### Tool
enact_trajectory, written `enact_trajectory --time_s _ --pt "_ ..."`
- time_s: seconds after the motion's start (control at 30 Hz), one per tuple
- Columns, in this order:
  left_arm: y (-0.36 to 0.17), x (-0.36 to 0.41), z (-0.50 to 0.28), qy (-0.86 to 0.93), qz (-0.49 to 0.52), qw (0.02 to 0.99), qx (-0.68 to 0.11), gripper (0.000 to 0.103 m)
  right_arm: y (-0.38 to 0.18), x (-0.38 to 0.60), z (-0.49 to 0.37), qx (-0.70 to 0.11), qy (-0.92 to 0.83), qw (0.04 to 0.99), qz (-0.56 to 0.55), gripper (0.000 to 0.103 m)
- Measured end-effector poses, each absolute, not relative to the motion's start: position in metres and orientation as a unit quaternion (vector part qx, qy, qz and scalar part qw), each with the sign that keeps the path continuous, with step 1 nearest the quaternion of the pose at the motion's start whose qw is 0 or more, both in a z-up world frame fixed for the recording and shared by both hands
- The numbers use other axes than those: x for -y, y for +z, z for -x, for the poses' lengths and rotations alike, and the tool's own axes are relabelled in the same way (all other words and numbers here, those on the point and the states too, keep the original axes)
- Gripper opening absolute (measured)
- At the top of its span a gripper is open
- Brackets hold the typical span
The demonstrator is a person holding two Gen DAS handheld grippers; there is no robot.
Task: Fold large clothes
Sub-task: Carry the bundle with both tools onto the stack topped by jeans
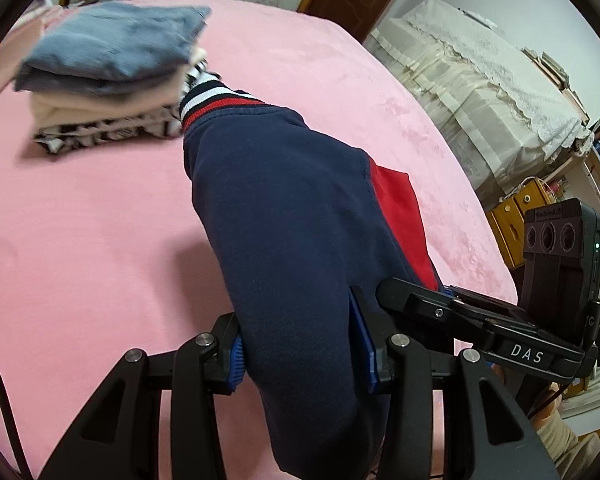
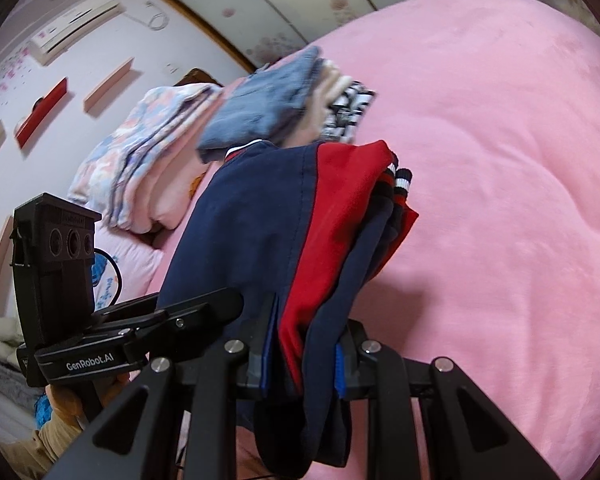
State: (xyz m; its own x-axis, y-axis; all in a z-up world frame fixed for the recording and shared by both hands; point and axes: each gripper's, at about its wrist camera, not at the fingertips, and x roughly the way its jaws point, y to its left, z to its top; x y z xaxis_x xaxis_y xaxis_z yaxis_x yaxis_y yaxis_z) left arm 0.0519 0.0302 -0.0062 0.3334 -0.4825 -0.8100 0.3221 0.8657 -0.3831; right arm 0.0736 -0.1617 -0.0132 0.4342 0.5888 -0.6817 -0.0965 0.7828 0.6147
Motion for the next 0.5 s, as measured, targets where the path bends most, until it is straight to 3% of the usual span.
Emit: enact_trajectory --time_s 0.5 --pt "0.072 -0.134 -0.067 -0.201 0.077 0.843 -0.493 0.043 0.048 0.074 -0.130 -0.478 0.269 0.808 -0.216 0.022"
